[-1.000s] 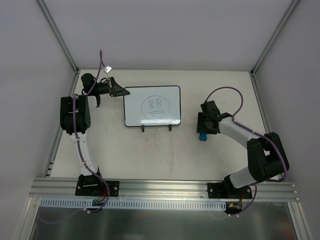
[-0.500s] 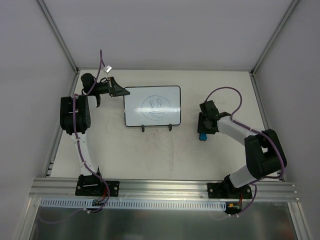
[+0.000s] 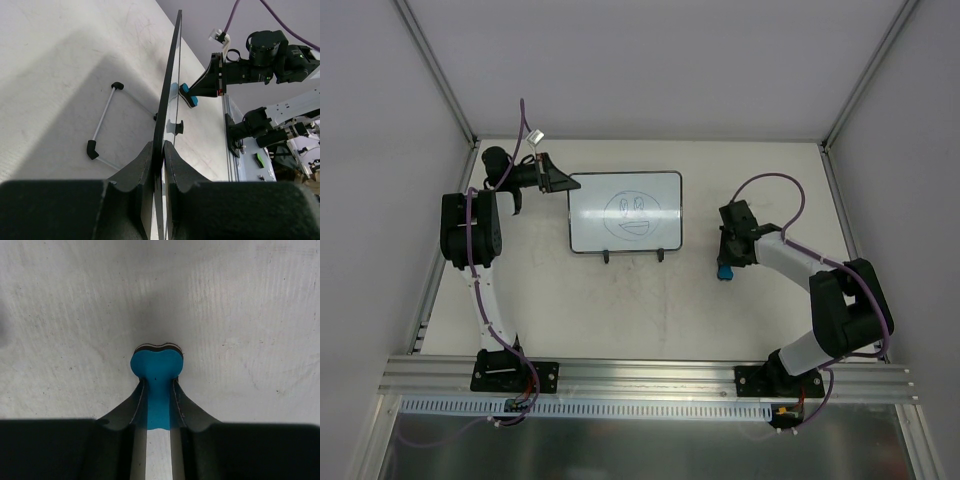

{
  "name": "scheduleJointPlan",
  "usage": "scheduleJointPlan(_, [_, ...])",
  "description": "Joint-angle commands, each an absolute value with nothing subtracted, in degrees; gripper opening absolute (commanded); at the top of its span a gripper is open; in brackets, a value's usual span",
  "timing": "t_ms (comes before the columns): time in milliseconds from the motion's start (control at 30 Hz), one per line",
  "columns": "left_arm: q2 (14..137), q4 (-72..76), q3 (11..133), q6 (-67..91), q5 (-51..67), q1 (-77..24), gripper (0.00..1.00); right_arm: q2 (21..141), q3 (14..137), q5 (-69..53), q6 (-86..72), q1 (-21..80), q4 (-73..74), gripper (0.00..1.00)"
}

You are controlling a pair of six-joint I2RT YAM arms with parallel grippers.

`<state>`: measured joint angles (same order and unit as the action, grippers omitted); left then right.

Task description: Erase the whiteboard

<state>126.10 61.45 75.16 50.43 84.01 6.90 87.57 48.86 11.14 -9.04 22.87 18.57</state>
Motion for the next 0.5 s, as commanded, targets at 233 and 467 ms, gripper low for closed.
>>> scheduleJointPlan(233, [123.7,69.7,74.8,50.8,86.9,5.9,0.0,83.8,56.8,18.2,-5.4,30.0,20.9,0.0])
scheduleJointPlan(467, [123.4,70.6,74.3,51.6,86.7,5.9,0.0,84.7,65.1,20.3,-4.2,35.3,21.4,0.0])
